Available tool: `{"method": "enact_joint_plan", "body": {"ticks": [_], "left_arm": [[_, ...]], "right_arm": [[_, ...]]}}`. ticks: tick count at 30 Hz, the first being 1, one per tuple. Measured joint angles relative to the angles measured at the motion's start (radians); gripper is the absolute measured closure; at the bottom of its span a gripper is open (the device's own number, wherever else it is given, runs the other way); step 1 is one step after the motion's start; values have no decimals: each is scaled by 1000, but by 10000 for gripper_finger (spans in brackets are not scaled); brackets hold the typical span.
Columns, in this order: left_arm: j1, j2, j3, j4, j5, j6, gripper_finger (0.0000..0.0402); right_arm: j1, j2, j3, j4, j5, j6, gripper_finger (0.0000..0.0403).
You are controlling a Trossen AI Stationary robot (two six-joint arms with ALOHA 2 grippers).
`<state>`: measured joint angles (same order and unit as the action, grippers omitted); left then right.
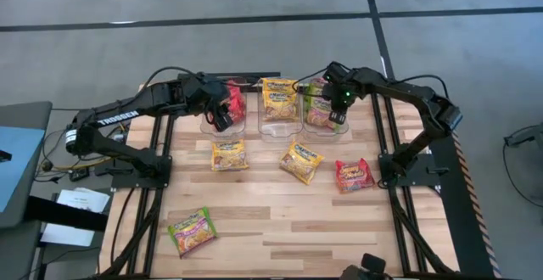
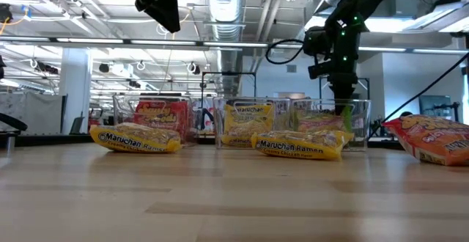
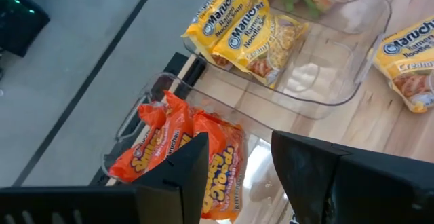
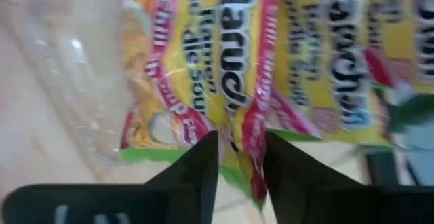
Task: Sort Maruchan noodles
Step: Put the green noodle pack into the right transparent bin, then put the yellow noodle pack into the middle transparent bin
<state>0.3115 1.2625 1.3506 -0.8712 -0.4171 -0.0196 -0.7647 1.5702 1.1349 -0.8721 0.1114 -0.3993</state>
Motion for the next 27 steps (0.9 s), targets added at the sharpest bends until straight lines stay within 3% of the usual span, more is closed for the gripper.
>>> {"method": "enact_joint_plan", "body": {"ticks": [9, 17, 27], "left_arm": [[3, -9, 5, -25, 19, -25, 251], [2, -15, 148, -198, 65, -123, 251], [2, -20, 284, -446, 113, -254, 251]], "right_arm": [[1, 0, 154, -125, 31, 66, 222], [48, 0, 282, -292, 17, 181, 225], [179, 0, 340, -506, -143, 315, 225]]}}
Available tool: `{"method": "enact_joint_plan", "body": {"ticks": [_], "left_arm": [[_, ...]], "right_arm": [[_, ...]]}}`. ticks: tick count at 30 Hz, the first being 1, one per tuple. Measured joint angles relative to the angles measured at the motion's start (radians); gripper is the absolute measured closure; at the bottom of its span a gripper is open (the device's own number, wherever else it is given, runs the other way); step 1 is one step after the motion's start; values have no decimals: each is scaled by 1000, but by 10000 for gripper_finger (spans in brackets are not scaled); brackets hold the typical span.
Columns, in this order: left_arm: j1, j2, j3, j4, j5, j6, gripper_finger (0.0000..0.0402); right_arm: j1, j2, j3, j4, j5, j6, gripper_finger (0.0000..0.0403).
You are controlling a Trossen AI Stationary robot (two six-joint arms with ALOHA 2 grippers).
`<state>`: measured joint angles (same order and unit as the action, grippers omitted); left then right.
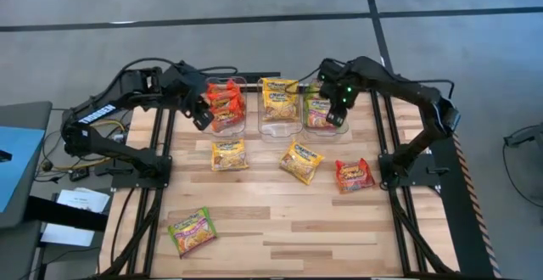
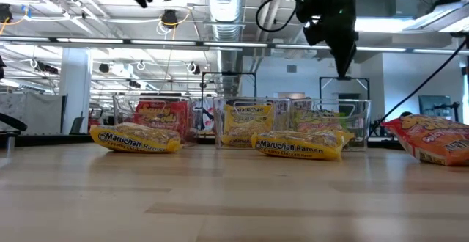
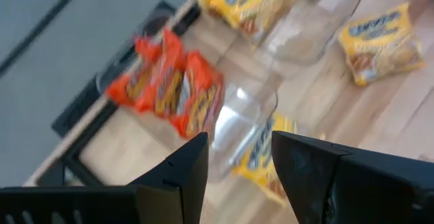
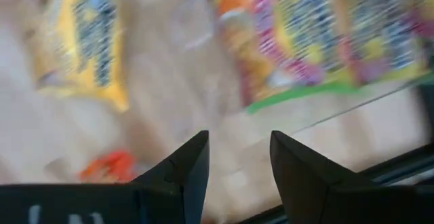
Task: Sort Maruchan noodles
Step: Put the yellow noodle pack into the middle transparent bin
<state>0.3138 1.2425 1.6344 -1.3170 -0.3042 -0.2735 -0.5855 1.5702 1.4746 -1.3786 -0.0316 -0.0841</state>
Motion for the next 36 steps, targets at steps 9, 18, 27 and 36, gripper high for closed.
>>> {"method": "enact_joint_plan", "body": {"ticks": [9, 18, 27, 36], "left_arm": [[-61, -30, 0, -150, 7, -76, 251], [-229, -113, -2, -128, -110, -153, 251], [-402, -169, -3, -139, -126, -224, 251], [-520, -171, -3, -137, -179, -199, 251]], "right_arm": [[162, -82, -99, 9, -204, 93, 225], [320, -302, -305, 235, -213, 483, 225], [475, -410, -415, 410, -203, 868, 225], [633, -317, -418, 445, -63, 1109, 225]]}}
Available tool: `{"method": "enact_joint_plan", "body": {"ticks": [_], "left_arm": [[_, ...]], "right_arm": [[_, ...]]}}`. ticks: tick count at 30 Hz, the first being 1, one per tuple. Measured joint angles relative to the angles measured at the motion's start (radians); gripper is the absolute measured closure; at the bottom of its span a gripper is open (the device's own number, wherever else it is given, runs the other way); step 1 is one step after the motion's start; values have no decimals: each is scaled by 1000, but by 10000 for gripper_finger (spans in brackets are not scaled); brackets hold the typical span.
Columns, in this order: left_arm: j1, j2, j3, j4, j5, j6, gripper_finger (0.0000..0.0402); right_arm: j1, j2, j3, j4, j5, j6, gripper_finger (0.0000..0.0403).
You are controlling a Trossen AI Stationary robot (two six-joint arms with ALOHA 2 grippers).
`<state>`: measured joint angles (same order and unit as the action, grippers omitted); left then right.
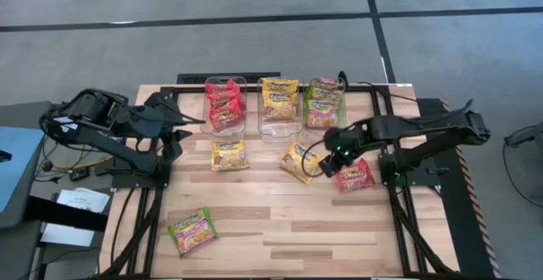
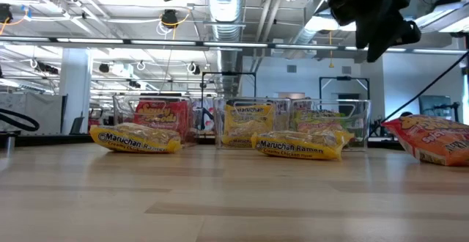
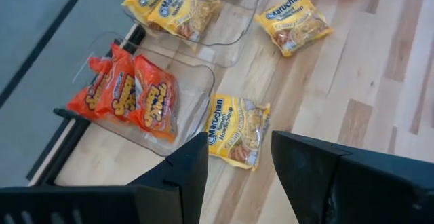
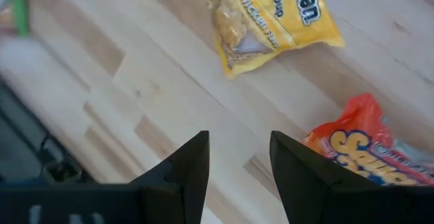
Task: Sort Maruchan noodles
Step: Put the yellow noodle pack into the middle transparent bin
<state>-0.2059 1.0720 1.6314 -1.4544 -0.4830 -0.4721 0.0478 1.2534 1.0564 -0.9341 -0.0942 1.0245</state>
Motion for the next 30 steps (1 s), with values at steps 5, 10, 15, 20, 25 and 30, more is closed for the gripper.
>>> {"method": "enact_joint_plan", "body": {"ticks": [5, 10, 15, 20, 25, 30], "left_arm": [[-2, 0, 0, 0, -1, 9, 251], [-2, 0, 0, 0, 3, 26, 251], [-2, 1, 0, 0, 4, 49, 251], [-2, 1, 0, 0, 3, 43, 251], [-2, 1, 0, 2, -5, 41, 251], [-1, 2, 0, 6, -50, 19, 251]], "right_arm": [[63, 76, 0, 92, 82, 165, 225], [106, 151, 0, 206, 123, 224, 225], [96, 200, 0, 243, 132, 203, 225], [43, 204, 0, 240, 129, 97, 225], [-27, 176, 1, 200, 97, -52, 226], [-109, 65, -140, 268, 41, -102, 236]]}}
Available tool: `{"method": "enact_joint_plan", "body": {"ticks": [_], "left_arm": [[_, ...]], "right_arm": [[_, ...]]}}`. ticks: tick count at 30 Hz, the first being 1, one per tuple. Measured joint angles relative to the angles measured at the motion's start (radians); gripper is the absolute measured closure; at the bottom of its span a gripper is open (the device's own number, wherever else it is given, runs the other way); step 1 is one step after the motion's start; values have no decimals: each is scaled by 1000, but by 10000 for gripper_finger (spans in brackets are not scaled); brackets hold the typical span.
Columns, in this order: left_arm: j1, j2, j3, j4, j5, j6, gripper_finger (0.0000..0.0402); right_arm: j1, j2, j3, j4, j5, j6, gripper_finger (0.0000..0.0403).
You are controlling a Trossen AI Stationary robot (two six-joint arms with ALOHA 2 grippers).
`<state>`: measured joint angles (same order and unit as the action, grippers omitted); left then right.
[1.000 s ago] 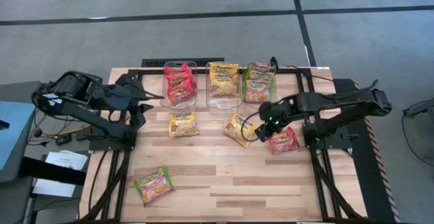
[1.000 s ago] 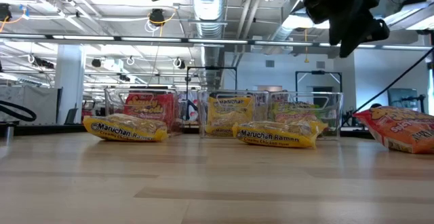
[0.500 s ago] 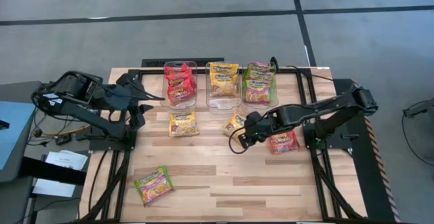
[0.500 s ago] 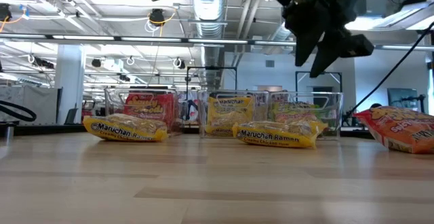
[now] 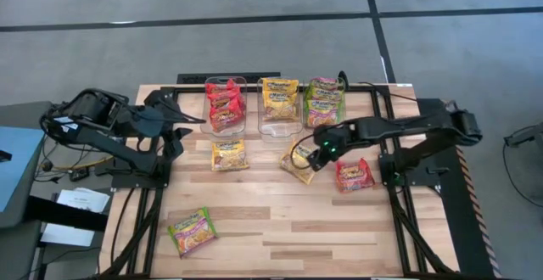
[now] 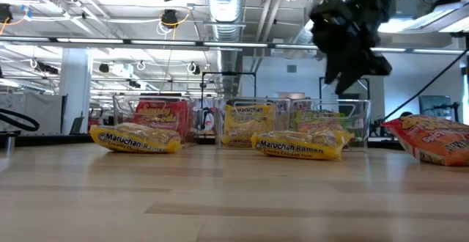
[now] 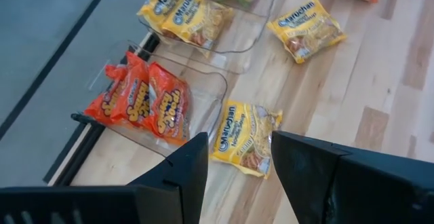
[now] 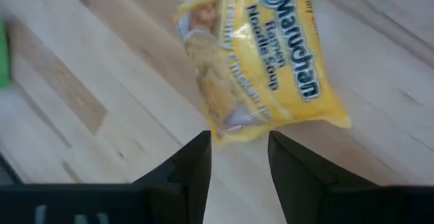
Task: Sort Maruchan noodles
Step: Put the yellow noodle pack into the middle transparent bin
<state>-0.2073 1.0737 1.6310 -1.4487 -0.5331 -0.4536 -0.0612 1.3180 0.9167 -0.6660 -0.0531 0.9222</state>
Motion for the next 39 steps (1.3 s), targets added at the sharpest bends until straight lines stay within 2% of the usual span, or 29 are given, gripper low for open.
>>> {"method": "enact_joint_plan", "body": {"ticks": [4, 8, 13, 19, 31, 37, 39], "left_arm": [[0, 0, 0, 0, -8, -3, 251], [0, 0, 0, 0, -11, -4, 251], [0, 0, 0, 0, -29, -23, 251], [0, 0, 0, 0, -38, -25, 251], [0, 0, 0, -5, -42, -19, 251], [0, 0, 0, -6, -43, 1, 251], [0, 0, 0, -6, -41, 0, 251]], "right_arm": [[-57, -139, -141, 70, -17, 12, 248], [-102, -255, -213, 122, -32, 8, 254], [-133, -308, -261, 151, -31, -14, 255], [-134, -262, -268, 208, -44, 2, 246], [-40, -104, -269, 319, -34, 183, 191], [-6, -1, -263, 556, -51, 104, 189], [6, 18, -245, 583, -52, 44, 189]]}}
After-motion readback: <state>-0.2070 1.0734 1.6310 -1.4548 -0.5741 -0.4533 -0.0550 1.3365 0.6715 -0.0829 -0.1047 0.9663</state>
